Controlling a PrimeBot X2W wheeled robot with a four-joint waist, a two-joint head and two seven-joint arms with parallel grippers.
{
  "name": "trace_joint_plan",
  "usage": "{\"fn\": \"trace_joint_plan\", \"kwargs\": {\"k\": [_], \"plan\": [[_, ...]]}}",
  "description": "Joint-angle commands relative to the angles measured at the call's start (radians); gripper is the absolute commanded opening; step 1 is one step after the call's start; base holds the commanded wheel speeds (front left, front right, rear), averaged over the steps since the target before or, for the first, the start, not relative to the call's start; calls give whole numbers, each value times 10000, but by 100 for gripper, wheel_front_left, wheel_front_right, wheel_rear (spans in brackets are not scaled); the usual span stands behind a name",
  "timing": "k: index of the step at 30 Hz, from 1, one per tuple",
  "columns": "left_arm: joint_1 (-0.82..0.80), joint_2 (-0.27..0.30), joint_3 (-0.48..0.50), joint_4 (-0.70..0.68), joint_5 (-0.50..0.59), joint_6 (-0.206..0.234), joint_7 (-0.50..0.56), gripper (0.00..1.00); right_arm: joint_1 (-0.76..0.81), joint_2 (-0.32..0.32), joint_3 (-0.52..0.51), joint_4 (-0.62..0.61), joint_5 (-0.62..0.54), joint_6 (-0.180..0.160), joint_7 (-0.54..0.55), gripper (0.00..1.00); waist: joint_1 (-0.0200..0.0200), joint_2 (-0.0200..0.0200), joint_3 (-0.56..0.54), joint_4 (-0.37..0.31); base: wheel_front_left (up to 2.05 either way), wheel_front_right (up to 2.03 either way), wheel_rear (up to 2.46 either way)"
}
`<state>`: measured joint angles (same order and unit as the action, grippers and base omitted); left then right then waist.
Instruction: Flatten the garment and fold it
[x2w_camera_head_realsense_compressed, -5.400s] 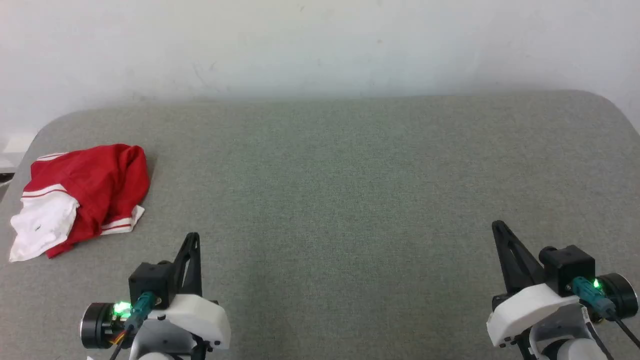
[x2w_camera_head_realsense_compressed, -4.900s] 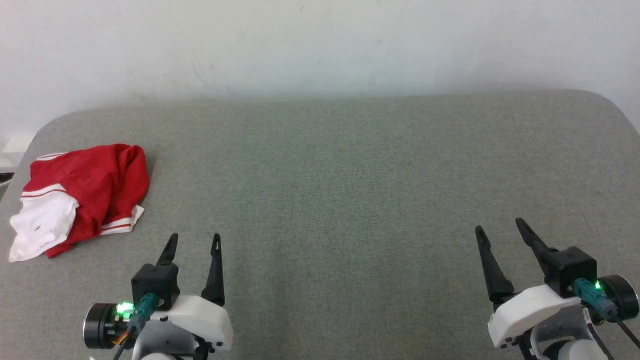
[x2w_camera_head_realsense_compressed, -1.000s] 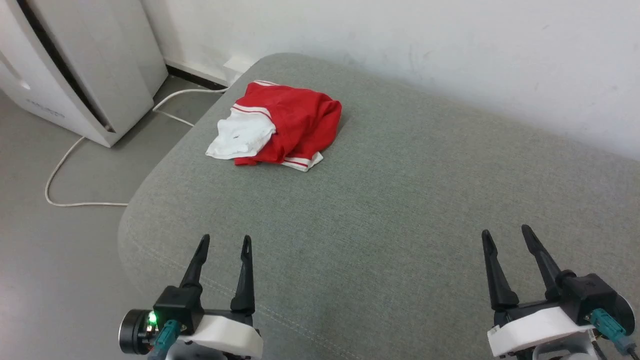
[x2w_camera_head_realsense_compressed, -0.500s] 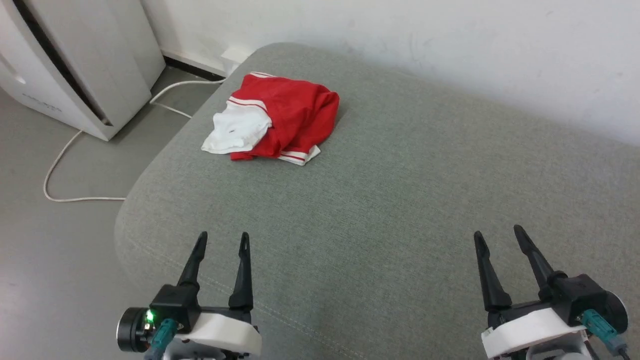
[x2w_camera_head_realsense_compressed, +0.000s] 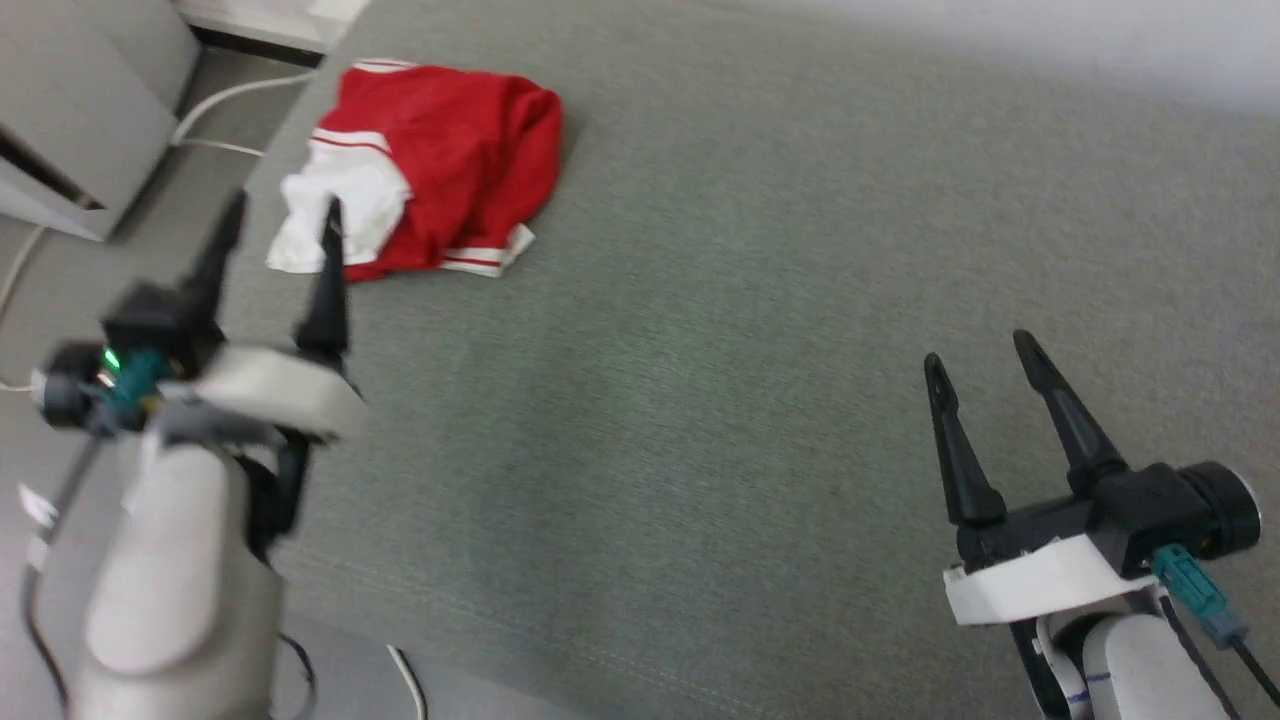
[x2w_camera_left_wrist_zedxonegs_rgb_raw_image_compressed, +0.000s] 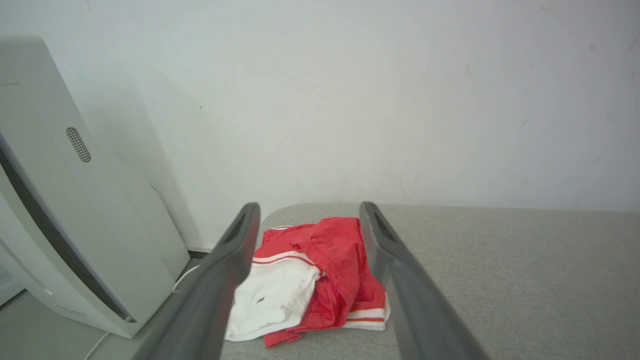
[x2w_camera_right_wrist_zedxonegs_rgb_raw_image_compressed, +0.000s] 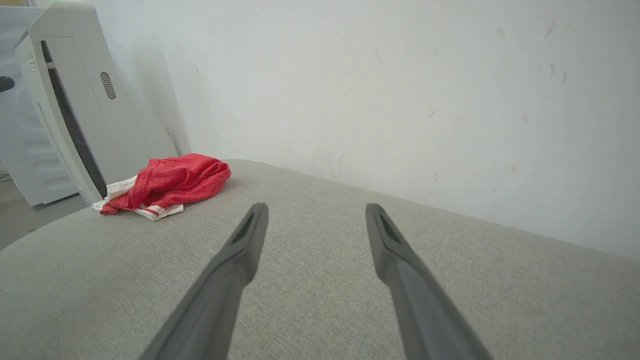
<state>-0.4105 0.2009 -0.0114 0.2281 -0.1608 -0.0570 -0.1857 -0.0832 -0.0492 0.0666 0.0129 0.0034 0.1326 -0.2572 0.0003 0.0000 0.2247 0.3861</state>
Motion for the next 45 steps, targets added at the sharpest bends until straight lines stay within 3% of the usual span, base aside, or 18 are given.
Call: {"fn": "trace_joint_plan", "kwargs": {"k": [1, 8, 11, 15, 19, 27, 28, 29, 32, 36, 40, 45], "plan": [[-597, 342, 97, 266, -41, -120, 269, 100, -213, -10, 6, -125, -110, -19, -45, 100, -3, 0, 1451, -1429, 0, 0, 0], [-3216, 2305, -61, 1960, 1, -595, 2513, 100, -807, -10, 190, -984, -380, -19, -45, 100, -3, 0, 2679, -2589, 0, 0, 0], [-4207, 2964, -370, 2851, -496, -709, 3544, 100, -970, -10, 280, -1344, -377, -19, -45, 100, -3, 0, 3086, -2979, 0, 0, 0], [-4888, 3685, -1577, 3619, -2041, -730, 5711, 100, -1026, -10, 440, -1683, -316, -19, -45, 100, -3, 0, 3379, -3367, 0, 0, 0], [-5291, 4531, -2148, 3991, -3280, -733, 7697, 100, -1019, -10, 532, -1885, -191, -19, -45, 100, -3, 0, 3578, -3624, 0, 0, 0], [-5008, 5397, -2484, 4454, -4706, -735, 9990, 100, -926, -10, 590, -1955, -102, -19, -45, 100, -3, 0, 3692, -3853, 0, 0, 0], [-4913, 5419, -2501, 4450, -4919, -735, 10161, 49, -919, -10, 568, -1949, -104, -19, -45, 100, -3, 0, 3688, -3846, 0, 0, 0], [-4841, 5407, -2441, 4473, -5157, -735, 10274, 0, -916, -10, 547, -1937, -109, -19, -45, 100, -3, 0, 3673, -3832, 0, 0, 0], [-4727, 5375, -2284, 4435, -5532, -735, 10177, 0, -931, -10, 481, -1865, -139, -19, -45, 100, -3, 0, 3542, -3770, 0, 0, 0], [-4789, 5501, -2113, 4282, -5443, -735, 9105, 0, -984, -10, 401, -1712, -162, -19, -46, 100, -3, 0, 3148, -3724, 0, 0, 0], [-5075, 5808, -2236, 4044, -4640, -706, 7314, 0, -881, -10, 136, -1367, -108, -19, -46, 100, -3, 0, 2471, -3704, 0, 0, 0], [-5642, 5525, -2150, 3988, -4148, -469, 5319, 0, -661, -10, -398, -1073, -90, -19, -46, 100, -3, 0, 1332, -3747, 0, 0, 0]]}}
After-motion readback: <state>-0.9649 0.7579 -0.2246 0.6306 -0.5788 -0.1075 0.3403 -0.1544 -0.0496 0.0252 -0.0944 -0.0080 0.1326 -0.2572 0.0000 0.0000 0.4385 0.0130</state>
